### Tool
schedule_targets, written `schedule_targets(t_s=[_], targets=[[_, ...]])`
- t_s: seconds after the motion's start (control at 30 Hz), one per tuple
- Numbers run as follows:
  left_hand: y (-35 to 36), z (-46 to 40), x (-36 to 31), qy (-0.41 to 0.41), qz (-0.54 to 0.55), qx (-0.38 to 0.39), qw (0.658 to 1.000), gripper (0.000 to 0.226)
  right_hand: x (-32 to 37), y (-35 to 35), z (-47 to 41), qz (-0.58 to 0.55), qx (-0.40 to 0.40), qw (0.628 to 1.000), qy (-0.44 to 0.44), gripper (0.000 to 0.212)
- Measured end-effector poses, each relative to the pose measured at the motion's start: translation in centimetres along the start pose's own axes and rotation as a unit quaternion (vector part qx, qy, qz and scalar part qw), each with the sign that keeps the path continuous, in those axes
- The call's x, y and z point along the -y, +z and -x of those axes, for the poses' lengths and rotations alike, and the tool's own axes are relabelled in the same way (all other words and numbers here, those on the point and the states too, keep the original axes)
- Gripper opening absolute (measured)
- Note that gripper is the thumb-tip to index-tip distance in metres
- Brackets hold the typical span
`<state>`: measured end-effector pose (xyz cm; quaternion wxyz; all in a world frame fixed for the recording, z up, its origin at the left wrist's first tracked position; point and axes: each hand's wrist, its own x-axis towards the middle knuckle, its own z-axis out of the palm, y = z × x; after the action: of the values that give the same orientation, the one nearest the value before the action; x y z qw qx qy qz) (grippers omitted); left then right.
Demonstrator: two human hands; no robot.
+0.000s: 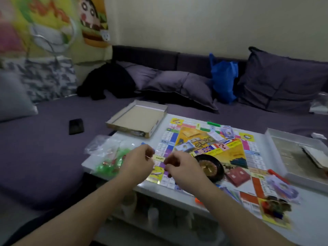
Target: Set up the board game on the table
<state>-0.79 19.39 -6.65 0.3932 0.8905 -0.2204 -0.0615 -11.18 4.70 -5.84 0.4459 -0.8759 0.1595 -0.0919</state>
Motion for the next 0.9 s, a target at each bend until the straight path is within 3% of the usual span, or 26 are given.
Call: schedule_targets(t_s=[0.17,0.27,0.33,0.47,0.57,0.67,0.73,0.9], targets=[[-4.5,-2.8,7.1,-0.055,-0.161,-0.072,0.983,0.049,4.1,7.8,-3.0,0.023,0.056,0.998,0.022,0.016],[-5.2,-4.1,9.9,-0.104,-0.191,-0.039,0.975,0.06,4.7,10.9,-4.6,0.014,0.059,0.997,0.045,0.018],[-5.3,-4.6,11.0,-0.135,-0.194,0.008,0.972,0.052,4.4,12.4,-5.6,0.024,0.047,0.997,0.059,0.025],[-5.5,-5.3,11.8,-0.136,-0.173,0.021,0.975,0.038,4.3,15.1,-7.3,0.02,0.067,0.988,0.139,0.03],[-5.5,-6.0,12.3,-0.14,-0.123,0.003,0.982,0.033,5.1,16.9,-8.8,-0.06,0.055,0.973,0.218,0.016],[-5.5,-6.3,12.7,-0.16,-0.063,-0.006,0.985,0.026,5.8,18.0,-9.7,-0.121,0.04,0.956,0.265,0.025],[-5.6,-6.4,12.6,-0.173,-0.021,-0.017,0.985,0.028,6.0,18.4,-9.9,-0.158,0.029,0.949,0.272,0.029],[-6.4,-6.2,11.5,-0.173,0.013,-0.028,0.984,0.019,6.2,17.3,-9.9,-0.198,-0.01,0.951,0.237,0.015]])
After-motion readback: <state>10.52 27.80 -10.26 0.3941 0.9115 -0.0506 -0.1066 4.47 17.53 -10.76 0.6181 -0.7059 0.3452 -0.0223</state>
